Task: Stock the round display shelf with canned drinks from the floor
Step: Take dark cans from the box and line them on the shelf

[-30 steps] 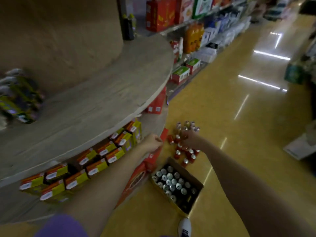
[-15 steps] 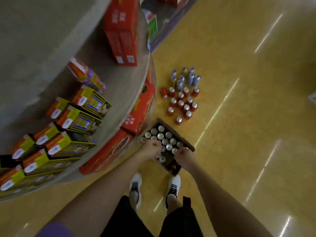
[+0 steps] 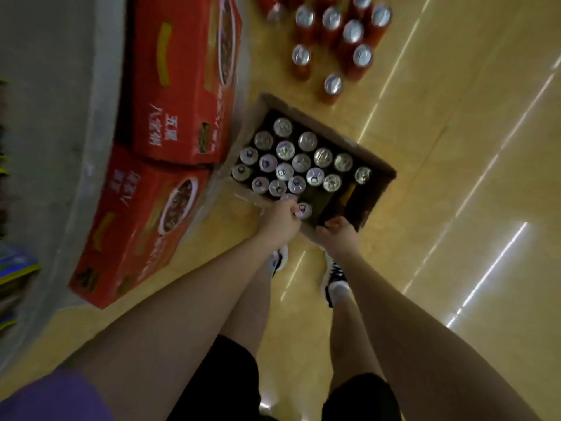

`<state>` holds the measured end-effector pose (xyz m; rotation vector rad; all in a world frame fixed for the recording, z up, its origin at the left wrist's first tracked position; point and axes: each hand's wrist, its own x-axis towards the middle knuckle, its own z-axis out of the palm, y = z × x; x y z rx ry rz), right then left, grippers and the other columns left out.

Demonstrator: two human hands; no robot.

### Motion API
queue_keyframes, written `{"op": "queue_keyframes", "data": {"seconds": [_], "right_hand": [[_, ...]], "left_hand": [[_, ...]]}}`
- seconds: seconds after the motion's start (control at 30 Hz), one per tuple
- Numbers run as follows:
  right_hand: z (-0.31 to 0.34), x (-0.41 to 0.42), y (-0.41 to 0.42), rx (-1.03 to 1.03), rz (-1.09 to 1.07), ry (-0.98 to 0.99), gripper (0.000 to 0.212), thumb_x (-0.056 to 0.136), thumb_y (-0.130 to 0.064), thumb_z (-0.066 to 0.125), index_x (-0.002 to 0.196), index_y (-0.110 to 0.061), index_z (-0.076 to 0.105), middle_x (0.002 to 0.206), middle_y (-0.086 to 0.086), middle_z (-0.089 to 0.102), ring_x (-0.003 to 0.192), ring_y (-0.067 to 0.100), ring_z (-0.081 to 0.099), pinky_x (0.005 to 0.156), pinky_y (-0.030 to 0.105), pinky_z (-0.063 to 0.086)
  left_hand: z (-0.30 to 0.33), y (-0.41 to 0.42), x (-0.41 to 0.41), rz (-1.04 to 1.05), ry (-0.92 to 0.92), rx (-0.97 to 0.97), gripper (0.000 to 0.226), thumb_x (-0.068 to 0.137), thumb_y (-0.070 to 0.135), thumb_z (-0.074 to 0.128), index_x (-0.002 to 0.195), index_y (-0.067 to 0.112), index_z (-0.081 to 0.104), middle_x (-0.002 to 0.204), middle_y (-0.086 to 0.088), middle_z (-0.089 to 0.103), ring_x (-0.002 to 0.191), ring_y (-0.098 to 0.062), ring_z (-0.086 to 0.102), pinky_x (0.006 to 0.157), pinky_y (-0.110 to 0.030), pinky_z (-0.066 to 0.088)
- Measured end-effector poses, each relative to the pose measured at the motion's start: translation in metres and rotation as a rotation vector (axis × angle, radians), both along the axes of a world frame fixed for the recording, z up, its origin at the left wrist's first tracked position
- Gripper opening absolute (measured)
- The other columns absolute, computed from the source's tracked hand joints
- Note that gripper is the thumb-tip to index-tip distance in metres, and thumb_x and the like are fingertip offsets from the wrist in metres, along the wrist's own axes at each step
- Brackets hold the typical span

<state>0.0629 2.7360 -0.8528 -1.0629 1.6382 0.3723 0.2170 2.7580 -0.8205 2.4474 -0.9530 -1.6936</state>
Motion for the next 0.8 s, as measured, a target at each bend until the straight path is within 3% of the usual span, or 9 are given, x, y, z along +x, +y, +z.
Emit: {"op": "queue_keyframes", "data": {"seconds": [0.1,0.27,0.4,0.57,0.7,0.8], "right_hand": [[-0.041,0.016,0.006,0.011,-0.097,0.034,0.032,0.080,-0.033,0.067,0.106,-0.015,0.060,0.093,0.000,0.067,0.085,0.021,0.062,0.066,0.027,0.044],[-0.106,0.040,0.013,0.017,-0.119,0.050,0.046,0.081,-0.022,0.068,0.125,-0.017,0.054,0.121,0.013,0.057,0.096,0.026,0.058,0.078,0.025,0.042],[-0.152,0.058,0.013,0.040,-0.059,0.098,0.060,0.086,-0.028,0.065,0.139,-0.026,0.039,0.134,0.016,0.040,0.112,0.037,0.053,0.095,0.038,0.046],[-0.198,0.066,0.022,0.086,0.044,0.060,0.062,0.085,-0.039,0.060,0.142,-0.031,0.038,0.125,0.016,0.058,0.115,0.038,0.052,0.094,0.042,0.048],[-0.192,0.058,0.026,-0.053,0.091,0.054,0.045,0.081,-0.026,0.065,0.125,-0.019,0.057,0.105,0.014,0.067,0.098,0.034,0.063,0.084,0.043,0.055],[-0.163,0.049,0.025,-0.058,0.110,0.056,0.049,0.078,-0.027,0.069,0.125,-0.019,0.058,0.104,0.012,0.067,0.098,0.031,0.063,0.083,0.039,0.055]], "left_hand": [[-0.044,-0.002,0.019,-0.133,-0.036,0.007,0.015,0.092,0.007,0.052,0.105,0.002,0.057,0.105,-0.017,0.061,0.098,-0.033,0.057,0.081,-0.037,0.048],[-0.110,-0.012,0.036,-0.325,-0.088,-0.042,0.013,0.089,0.006,0.054,0.100,0.004,0.060,0.104,-0.014,0.062,0.097,-0.032,0.058,0.080,-0.042,0.051],[-0.154,-0.009,0.039,-0.378,-0.050,-0.049,0.019,0.089,0.007,0.054,0.107,0.008,0.061,0.110,-0.013,0.061,0.102,-0.032,0.056,0.085,-0.043,0.050],[-0.194,0.003,0.041,-0.439,-0.062,-0.020,0.007,0.088,0.009,0.053,0.094,0.013,0.052,0.106,-0.013,0.057,0.100,-0.033,0.053,0.083,-0.043,0.047],[-0.196,0.005,0.038,-0.423,-0.056,-0.030,0.016,0.090,0.011,0.051,0.105,0.009,0.056,0.107,-0.009,0.056,0.098,-0.030,0.053,0.083,-0.044,0.049],[-0.172,0.007,0.035,-0.397,-0.047,-0.026,0.019,0.091,0.011,0.052,0.110,0.009,0.055,0.111,-0.012,0.057,0.100,-0.032,0.055,0.085,-0.045,0.049]]}}
